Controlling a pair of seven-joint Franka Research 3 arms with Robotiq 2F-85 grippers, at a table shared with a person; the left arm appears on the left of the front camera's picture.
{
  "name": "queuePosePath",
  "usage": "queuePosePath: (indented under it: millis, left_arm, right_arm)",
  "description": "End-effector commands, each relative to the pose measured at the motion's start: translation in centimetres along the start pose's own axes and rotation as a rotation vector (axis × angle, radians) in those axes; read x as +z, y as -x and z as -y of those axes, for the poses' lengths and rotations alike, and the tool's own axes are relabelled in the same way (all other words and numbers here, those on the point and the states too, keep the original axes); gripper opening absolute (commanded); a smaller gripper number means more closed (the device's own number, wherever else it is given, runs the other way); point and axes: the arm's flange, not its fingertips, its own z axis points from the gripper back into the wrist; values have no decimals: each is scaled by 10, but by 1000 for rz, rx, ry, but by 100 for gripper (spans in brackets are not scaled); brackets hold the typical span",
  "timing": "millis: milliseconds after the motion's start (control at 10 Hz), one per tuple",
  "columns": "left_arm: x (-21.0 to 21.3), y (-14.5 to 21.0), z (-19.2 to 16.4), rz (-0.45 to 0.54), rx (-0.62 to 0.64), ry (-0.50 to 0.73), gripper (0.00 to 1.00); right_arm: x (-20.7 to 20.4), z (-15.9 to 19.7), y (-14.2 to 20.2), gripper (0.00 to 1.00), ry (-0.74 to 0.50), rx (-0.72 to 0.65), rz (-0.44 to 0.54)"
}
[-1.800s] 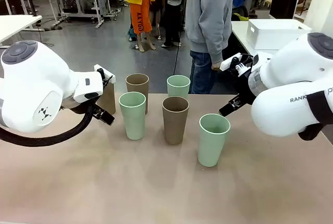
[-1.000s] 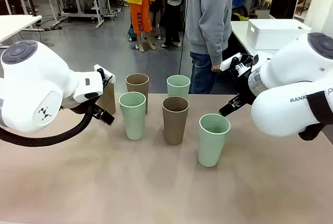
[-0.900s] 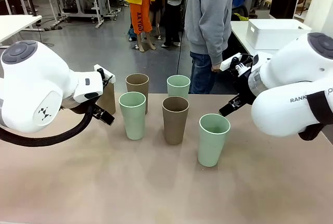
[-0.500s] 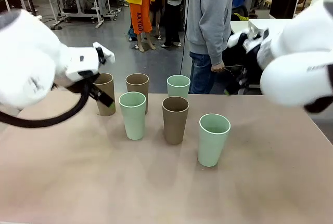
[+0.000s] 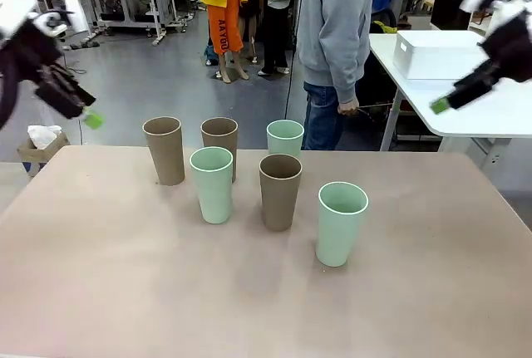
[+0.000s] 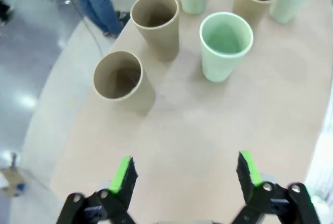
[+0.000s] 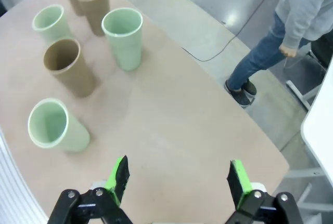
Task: Stack the cups and store them in the basket.
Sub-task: Pick up two Reusable plastic cups , one in each hand.
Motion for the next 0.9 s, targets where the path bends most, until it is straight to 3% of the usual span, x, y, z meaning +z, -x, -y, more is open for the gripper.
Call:
queuePosePath:
  millis: [0,300,500,800]
  left_arm:
    - [6,40,-5,63,-62,50,100]
    - [21,103,9,94,-94,118,100]
    - [23,122,22,99,-73,152,100]
    - [37,157,34,192,-58,164,100]
  right_arm:
    - [18,5,62,100,-74,45,105]
    - [29,1,132,100,-103,47,182]
    - [34,0,154,100,-107,26,230]
    - [39,-3,167,100,-116,16,265]
